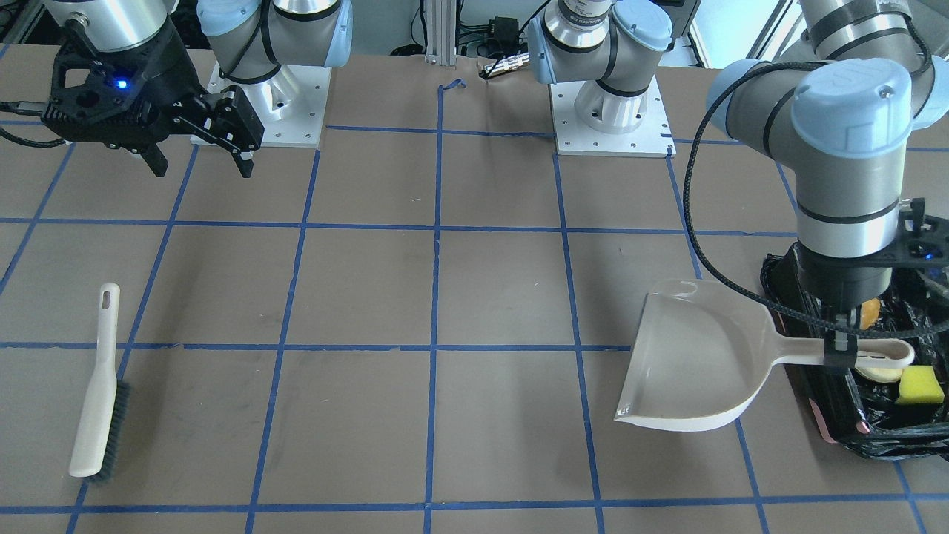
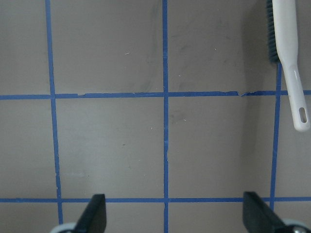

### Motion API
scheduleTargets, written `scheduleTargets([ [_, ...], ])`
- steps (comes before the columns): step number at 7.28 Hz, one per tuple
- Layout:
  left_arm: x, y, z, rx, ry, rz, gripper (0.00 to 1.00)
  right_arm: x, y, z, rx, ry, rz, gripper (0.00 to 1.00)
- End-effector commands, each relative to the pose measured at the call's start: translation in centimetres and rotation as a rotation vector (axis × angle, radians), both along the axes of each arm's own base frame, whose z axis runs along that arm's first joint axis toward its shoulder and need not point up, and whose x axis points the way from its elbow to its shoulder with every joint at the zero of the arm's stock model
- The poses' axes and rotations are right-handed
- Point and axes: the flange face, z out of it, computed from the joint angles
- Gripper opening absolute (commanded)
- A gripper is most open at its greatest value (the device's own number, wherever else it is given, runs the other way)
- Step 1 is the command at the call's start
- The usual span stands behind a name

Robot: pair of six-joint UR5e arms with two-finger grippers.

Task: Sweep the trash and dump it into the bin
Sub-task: 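Lift the white dustpan up from the bin with the left gripper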

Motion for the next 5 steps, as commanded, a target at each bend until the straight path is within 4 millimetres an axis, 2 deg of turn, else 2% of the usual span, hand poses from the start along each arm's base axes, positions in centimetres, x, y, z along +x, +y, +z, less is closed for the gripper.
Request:
scheduleTargets([
  [1, -0.6, -0.7, -3.7, 0.032, 0.155, 0.168, 0.00, 0.0, 0.0, 0.0, 0.000, 0.003, 0.001, 1.00],
  [3, -1.1, -2.2, -7.9, 0.060, 0.260, 0.253, 0.00, 0.0, 0.0, 0.0, 0.000, 0.001, 0.001, 1.00],
  [5, -1.1, -3.7, -10.7, 0.075, 0.313, 0.315, 0.00, 0.0, 0.0, 0.0, 0.000, 0.001, 0.001, 1.00],
])
